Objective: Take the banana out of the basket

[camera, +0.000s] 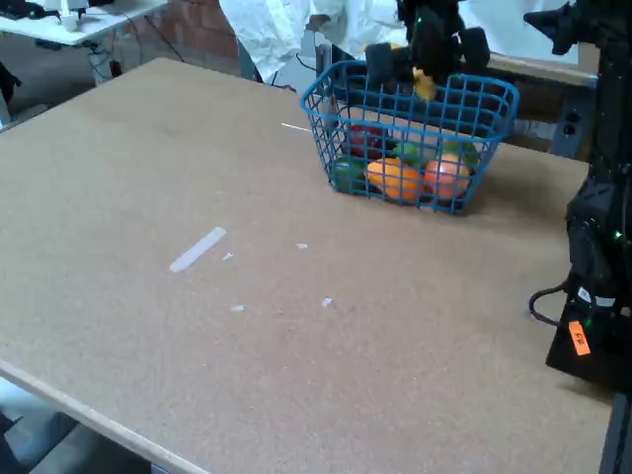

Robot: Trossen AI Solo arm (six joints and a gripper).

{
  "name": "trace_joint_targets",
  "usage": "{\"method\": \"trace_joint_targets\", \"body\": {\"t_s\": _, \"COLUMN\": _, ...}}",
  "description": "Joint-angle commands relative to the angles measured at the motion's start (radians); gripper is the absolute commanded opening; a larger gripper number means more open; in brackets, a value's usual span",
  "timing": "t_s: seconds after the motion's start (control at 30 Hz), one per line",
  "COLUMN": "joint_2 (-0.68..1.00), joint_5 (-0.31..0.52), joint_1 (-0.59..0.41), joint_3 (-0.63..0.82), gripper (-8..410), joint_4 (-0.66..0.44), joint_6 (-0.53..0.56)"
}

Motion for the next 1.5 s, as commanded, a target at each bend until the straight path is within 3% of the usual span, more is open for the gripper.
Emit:
{"method": "trace_joint_targets", "body": {"t_s": 0.0, "joint_2": -0.060, "joint_5": -0.105, "joint_1": 0.002, "joint_3": 0.000, "gripper": 79, "joint_4": -0.016, "joint_6": 0.003}}
{"method": "trace_joint_targets", "body": {"t_s": 0.3, "joint_2": -0.148, "joint_5": -0.285, "joint_1": 0.021, "joint_3": 0.000, "gripper": 79, "joint_4": -0.021, "joint_6": -0.008}}
{"method": "trace_joint_targets", "body": {"t_s": 0.43, "joint_2": -0.161, "joint_5": -0.327, "joint_1": 0.050, "joint_3": 0.000, "gripper": 79, "joint_4": -0.022, "joint_6": -0.009}}
{"method": "trace_joint_targets", "body": {"t_s": 1.13, "joint_2": -0.161, "joint_5": -0.325, "joint_1": 0.348, "joint_3": 0.000, "gripper": 79, "joint_4": -0.025, "joint_6": -0.004}}
{"method": "trace_joint_targets", "body": {"t_s": 1.47, "joint_2": -0.161, "joint_5": -0.325, "joint_1": 0.492, "joint_3": 0.000, "gripper": 79, "joint_4": -0.098, "joint_6": 0.003}}
